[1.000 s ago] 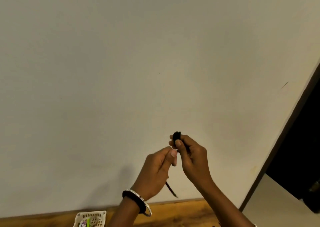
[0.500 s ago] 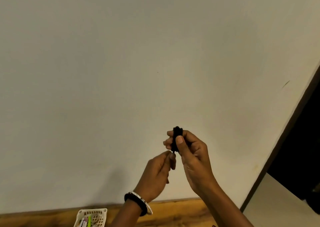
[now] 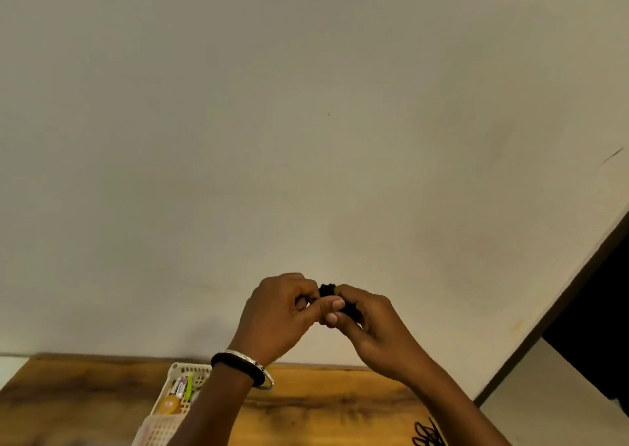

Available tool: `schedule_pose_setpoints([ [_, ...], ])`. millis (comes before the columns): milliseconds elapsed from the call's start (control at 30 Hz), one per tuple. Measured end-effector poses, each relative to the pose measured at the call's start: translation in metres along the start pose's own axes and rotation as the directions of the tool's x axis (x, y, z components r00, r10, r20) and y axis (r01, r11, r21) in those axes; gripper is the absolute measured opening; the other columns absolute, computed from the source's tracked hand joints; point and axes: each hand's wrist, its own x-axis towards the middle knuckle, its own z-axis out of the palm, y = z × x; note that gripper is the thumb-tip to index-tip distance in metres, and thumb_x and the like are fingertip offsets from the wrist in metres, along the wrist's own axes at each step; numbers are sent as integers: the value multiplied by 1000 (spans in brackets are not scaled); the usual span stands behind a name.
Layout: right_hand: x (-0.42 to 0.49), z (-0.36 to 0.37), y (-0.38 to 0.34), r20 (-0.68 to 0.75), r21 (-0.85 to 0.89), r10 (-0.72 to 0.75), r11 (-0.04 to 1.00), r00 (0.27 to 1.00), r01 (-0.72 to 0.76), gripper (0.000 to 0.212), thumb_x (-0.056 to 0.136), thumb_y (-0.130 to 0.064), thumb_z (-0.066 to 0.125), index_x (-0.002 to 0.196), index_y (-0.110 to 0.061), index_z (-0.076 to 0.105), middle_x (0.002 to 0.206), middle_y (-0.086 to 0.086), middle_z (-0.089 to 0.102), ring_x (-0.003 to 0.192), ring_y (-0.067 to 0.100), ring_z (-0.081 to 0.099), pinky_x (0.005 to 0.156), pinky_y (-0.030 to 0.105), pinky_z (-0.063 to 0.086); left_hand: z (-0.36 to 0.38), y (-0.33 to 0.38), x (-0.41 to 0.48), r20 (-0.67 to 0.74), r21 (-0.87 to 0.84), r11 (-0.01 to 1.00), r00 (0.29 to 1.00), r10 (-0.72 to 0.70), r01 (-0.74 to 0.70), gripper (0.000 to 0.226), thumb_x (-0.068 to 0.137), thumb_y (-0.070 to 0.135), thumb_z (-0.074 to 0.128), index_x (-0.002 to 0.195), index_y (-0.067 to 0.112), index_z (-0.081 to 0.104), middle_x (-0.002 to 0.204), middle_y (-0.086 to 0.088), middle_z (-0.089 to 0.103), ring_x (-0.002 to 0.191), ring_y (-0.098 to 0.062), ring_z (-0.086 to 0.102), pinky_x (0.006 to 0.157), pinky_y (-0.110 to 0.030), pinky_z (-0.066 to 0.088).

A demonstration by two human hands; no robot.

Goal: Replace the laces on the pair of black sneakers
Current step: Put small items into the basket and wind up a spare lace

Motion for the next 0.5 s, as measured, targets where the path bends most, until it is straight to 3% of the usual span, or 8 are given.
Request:
schedule_pose_setpoints([
  [100, 5, -1, 3, 56, 126, 48, 991, 997, -54, 15, 104, -9, 52, 104, -12, 66, 87, -2, 69, 86, 16, 67, 80, 27, 52, 6, -4, -4, -81, -216, 975, 994, -69, 50, 52, 75, 71, 65, 61, 21, 60, 61, 4, 51, 59, -13, 50, 54, -26, 42],
  [167, 9, 2, 3, 132, 216, 58, 973, 990, -86, 20, 106, -10, 47, 108, -8, 67, 87, 4, 69, 84, 18, 66, 79, 28, 52, 10, -3, -10, -87, -391, 907, 975, -205, 156, 45, 75, 60, 70, 73, 17, 55, 65, 5, 52, 60, -12, 52, 53, -29, 48],
  [233, 12, 11, 4, 219, 305, 81, 941, 972, -147, 26, 108, -14, 44, 109, -2, 67, 86, 8, 68, 82, 19, 65, 77, 27, 51, 10, -8, -18, 19, -562, 789, 957, -288, 249, 40, 80, 49, 71, 91, 14, 54, 76, 4, 60, 65, -13, 58, 59, -29, 52],
  [300, 14, 26, 9, 260, 402, 113, 890, 959, -214, 28, 107, -13, 45, 106, 4, 67, 82, 10, 66, 78, 19, 63, 73, 29, 51, 8, -12, -30, 171, -701, 638, 944, -283, 318, 35, 90, 38, 64, 108, 9, 57, 75, -5, 62, 64, -23, 60, 65, -35, 53],
  [400, 16, 49, 19, 264, 517, 183, 802, 947, -299, 23, 102, -13, 54, 96, 1, 71, 79, 12, 69, 71, 17, 63, 71, 30, 51, 9, -15, -50, 238, -730, 539, 895, -377, 421, 45, 99, 37, 52, 107, -6, 62, 63, -9, 50, 61, -23, 57, 68, -33, 52],
  [500, 19, 69, 31, 310, 568, 244, 727, 919, -385, 20, 94, -14, 63, 91, 1, 76, 79, 17, 71, 67, 18, 63, 67, 28, 52, 19, -31, -68, 193, -748, 456, 816, -545, 482, 40, 98, 42, 55, 105, 7, 74, 67, -11, 48, 66, -24, 56, 71, -34, 53],
])
